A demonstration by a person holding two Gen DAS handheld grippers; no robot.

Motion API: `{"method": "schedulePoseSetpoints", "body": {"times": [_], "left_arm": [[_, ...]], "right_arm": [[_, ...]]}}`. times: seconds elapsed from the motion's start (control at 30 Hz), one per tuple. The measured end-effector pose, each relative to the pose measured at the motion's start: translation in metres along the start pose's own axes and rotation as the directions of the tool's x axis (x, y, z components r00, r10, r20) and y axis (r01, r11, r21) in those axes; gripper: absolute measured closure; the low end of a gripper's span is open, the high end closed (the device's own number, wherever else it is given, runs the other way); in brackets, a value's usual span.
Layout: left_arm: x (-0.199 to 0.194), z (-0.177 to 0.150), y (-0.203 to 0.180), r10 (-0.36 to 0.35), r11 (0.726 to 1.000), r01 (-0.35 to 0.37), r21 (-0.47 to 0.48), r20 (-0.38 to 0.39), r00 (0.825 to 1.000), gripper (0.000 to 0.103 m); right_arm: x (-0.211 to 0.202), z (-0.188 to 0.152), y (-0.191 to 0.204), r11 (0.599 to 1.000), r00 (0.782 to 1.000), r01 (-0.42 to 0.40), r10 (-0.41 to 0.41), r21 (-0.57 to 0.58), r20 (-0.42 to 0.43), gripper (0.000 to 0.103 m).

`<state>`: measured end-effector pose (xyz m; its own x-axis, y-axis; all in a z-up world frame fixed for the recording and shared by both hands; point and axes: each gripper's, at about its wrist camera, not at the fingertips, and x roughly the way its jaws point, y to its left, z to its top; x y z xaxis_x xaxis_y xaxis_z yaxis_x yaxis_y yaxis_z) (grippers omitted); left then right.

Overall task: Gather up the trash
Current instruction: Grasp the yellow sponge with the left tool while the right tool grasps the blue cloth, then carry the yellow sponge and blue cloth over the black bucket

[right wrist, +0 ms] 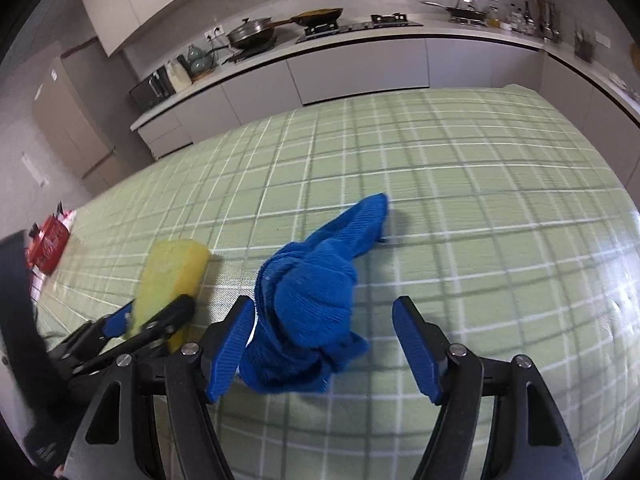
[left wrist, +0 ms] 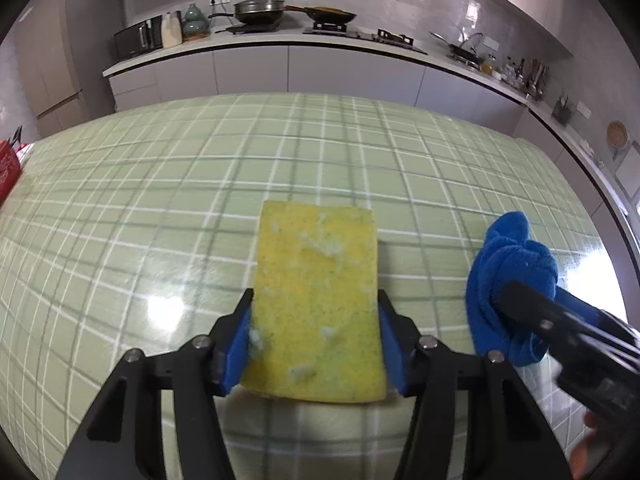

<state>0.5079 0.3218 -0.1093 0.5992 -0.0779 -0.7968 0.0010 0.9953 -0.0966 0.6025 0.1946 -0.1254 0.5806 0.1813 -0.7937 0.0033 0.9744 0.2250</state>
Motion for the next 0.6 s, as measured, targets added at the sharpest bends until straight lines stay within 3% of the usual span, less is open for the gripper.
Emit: {"method": "schedulePoseSetpoints", "body": {"times": [0.13, 0.17, 0.2, 0.3, 0.6], "left_arm": [[-0.005, -0.004, 0.002, -0.002, 1.0, 0.002, -0.012, 0.005, 1.0, 0.052], [-0.006, -0.006, 0.002, 0.0, 1.0, 0.0, -0.012, 0.009, 1.0, 0.052], [-0.006, -0.005, 0.001, 0.002, 1.0, -0.002, -0.011, 0.011, 1.0, 0.053], [-0.012, -0.011, 0.0, 0.003, 1.0, -0.002, -0.014, 0.017, 1.0, 0.055], [-0.046, -0.014, -0.017, -0.002, 1.0, 0.003, -0.02, 0.063, 0.998, 0.056]], "right_arm": [[0.009, -0.003, 0.008, 1.0, 1.0, 0.009, -0.009, -0.024, 0.003, 0.031], [0.011, -0.003, 0.01, 0.999, 1.0, 0.015, -0.015, -0.035, 0.003, 0.04], [0.011, -0.003, 0.012, 0.998, 0.999, 0.031, -0.031, -0.051, 0.009, 0.055], [0.012, -0.004, 0.014, 0.996, 0.999, 0.034, -0.033, -0.083, 0.006, 0.063], [-0.031, -0.016, -0.001, 0.997, 0.999, -0.007, 0.011, -0.078, 0.052, 0.065]]}}
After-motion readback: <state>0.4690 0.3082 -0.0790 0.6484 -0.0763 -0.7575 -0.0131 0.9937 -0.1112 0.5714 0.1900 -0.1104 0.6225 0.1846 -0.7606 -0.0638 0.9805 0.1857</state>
